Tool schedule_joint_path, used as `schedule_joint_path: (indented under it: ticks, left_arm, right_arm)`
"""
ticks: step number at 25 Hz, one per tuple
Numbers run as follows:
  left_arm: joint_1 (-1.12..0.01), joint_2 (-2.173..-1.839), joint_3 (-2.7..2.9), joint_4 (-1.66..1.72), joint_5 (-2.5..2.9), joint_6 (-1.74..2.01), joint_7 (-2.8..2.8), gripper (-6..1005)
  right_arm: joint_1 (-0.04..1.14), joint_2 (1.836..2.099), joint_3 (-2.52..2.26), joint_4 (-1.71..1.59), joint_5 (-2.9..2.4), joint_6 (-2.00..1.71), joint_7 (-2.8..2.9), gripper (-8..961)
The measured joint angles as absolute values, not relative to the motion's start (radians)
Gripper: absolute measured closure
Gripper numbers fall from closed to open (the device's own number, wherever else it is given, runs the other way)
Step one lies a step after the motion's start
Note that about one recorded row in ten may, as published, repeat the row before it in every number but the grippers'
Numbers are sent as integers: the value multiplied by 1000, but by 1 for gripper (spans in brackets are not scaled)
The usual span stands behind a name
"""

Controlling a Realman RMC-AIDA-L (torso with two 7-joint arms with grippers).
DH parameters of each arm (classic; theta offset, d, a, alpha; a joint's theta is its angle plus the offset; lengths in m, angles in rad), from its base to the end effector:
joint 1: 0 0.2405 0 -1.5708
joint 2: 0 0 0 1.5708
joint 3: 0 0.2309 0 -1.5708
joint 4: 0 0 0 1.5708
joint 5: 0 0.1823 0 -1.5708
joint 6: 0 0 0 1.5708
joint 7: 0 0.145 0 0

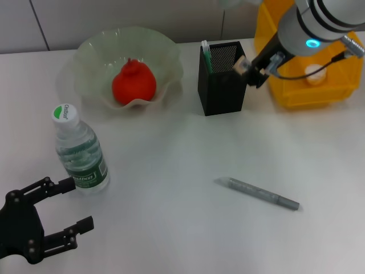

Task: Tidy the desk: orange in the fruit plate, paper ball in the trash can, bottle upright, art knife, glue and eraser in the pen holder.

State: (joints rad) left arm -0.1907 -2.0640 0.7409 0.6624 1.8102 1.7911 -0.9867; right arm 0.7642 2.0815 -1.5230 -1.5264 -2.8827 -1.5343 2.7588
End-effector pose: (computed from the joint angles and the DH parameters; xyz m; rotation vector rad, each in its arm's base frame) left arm -0.2721 0.2013 0.0265 -2.6373 -0.3695 -0.8703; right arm 0.1023 0.3512 0.0304 -2.3389 0.5710 -0.5409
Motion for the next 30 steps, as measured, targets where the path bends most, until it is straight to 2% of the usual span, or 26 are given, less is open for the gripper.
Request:
schedule_joint_path:
  ticks: [16, 22, 30]
  left_arm:
    - [-195, -2064, 739, 646, 1810, 1788, -987, 201]
    - [-196, -2063, 734, 646, 1810, 1787, -986, 202]
    - [-201, -2064, 733, 646, 1810, 1785, -987, 202]
  right_arm:
    - [755, 2080, -1519, -1394, -2918, -1264, 2738, 698]
    - [751, 2081, -1525, -1330, -2918, -1172, 2709, 610]
    - [751, 2082, -1529, -1322, -2912, -1166, 2693, 433]
